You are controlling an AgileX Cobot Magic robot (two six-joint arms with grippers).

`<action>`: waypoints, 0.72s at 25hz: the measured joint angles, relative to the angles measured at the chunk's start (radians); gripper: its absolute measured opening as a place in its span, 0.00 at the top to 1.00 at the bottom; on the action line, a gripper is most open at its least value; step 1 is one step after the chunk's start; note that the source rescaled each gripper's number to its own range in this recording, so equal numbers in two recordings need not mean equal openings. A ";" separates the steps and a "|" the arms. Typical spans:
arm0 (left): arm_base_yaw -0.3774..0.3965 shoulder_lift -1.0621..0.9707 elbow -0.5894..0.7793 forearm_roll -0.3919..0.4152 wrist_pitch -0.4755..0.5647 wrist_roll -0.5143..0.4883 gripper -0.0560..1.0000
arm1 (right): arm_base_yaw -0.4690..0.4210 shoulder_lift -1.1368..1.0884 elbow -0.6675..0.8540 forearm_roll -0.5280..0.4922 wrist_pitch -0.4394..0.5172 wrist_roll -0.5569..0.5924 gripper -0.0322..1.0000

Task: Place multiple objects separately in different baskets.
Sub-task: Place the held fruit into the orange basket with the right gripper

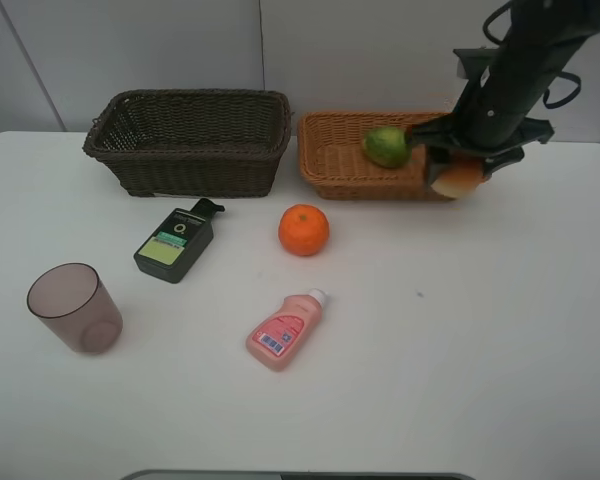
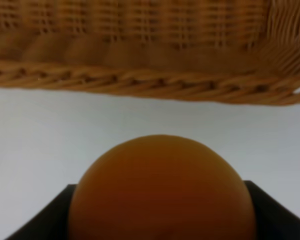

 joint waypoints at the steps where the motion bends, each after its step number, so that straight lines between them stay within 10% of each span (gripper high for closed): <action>1: 0.000 0.000 0.000 0.000 0.000 0.000 0.00 | 0.000 0.005 -0.032 0.000 0.012 -0.001 0.72; 18: 0.000 0.000 0.000 0.000 0.000 0.000 0.00 | -0.030 0.262 -0.275 -0.006 -0.069 -0.019 0.72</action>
